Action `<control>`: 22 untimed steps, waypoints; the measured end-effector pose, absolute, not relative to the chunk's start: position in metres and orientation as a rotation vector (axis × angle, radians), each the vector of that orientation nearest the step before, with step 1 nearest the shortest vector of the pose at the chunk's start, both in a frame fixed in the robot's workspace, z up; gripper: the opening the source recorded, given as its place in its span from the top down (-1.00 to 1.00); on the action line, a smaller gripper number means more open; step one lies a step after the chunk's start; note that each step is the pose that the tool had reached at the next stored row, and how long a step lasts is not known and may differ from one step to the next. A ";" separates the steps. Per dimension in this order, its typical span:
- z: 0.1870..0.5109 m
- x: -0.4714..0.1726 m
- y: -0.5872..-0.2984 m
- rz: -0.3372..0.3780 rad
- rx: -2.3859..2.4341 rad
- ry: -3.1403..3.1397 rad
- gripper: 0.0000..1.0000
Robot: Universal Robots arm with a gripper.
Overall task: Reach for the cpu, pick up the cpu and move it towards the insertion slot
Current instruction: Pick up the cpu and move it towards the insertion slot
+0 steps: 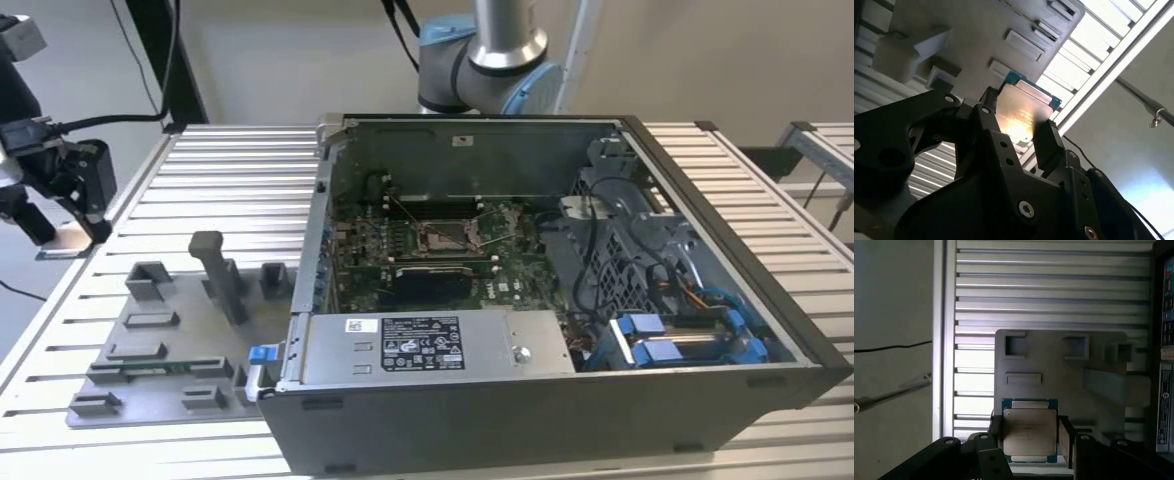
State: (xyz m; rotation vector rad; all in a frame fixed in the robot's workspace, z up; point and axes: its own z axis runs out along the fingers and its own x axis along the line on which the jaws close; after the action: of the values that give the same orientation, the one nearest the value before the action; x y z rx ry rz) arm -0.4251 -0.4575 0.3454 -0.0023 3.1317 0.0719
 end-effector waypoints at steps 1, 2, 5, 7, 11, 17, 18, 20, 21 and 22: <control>0.347 -0.425 -0.457 0.072 -0.002 3.132 1.00; 0.349 -0.425 -0.457 0.072 -0.002 3.132 1.00; 0.356 -0.425 -0.458 0.072 -0.002 3.132 1.00; 0.362 -0.425 -0.458 0.072 -0.002 3.132 1.00; 0.373 -0.425 -0.457 0.072 -0.002 3.132 1.00; 0.390 -0.425 -0.457 0.072 -0.002 3.132 1.00; 0.393 -0.425 -0.458 0.072 -0.002 3.132 1.00; 0.398 -0.425 -0.458 0.072 -0.002 3.132 1.00; 0.400 -0.425 -0.458 0.072 -0.002 3.132 1.00; 0.403 -0.425 -0.458 0.072 -0.002 3.132 1.00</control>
State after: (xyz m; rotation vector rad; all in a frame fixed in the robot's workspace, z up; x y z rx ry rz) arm -0.4251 -0.4575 0.4027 -0.0023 3.1318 0.0718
